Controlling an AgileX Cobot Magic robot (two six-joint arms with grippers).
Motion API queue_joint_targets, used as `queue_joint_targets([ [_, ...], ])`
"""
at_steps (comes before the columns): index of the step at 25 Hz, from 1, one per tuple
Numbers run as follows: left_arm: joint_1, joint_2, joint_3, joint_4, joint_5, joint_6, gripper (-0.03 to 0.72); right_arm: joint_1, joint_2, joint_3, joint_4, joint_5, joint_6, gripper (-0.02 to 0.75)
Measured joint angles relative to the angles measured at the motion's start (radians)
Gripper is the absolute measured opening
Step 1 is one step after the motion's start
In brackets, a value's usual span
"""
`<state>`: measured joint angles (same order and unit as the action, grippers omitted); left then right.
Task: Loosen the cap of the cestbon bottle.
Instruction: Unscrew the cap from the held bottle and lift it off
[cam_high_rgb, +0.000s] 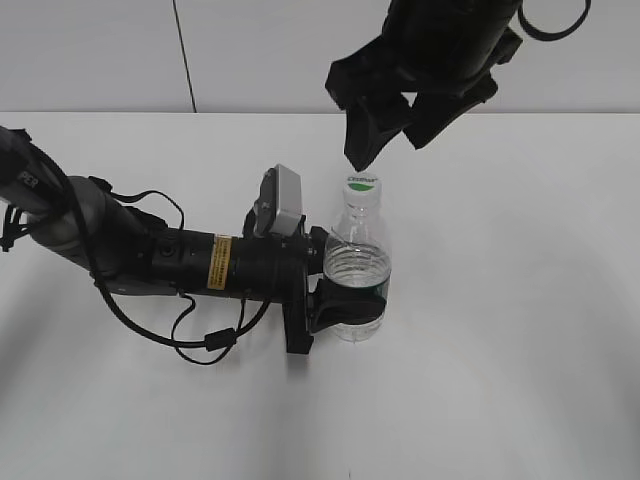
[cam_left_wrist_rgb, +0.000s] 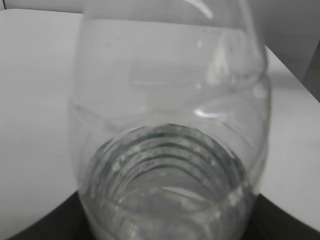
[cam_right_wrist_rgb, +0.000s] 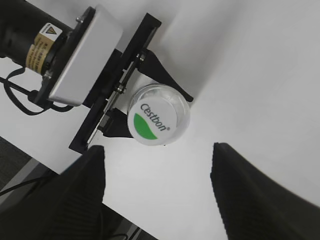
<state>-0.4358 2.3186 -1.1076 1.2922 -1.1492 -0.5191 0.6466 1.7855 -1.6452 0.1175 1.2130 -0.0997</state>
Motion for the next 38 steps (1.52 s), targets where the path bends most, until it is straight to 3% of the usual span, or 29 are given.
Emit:
queue_joint_targets([
  [24,-0.001,-0.002,0.0,-0.001,0.009,-0.006,0.381,0.005,0.163,-0.043,0.007,0.002,-0.006,0.449],
  [32,-0.001,-0.002,0.0,-0.001,0.01,-0.008,0.381,0.005,0.164,-0.043,0.01,0.003,-0.009,0.313],
  [38,-0.001,-0.002,-0.001,-0.001,0.012,-0.008,0.381,0.005,0.164,-0.043,0.007,0.003,-0.212,0.313],
])
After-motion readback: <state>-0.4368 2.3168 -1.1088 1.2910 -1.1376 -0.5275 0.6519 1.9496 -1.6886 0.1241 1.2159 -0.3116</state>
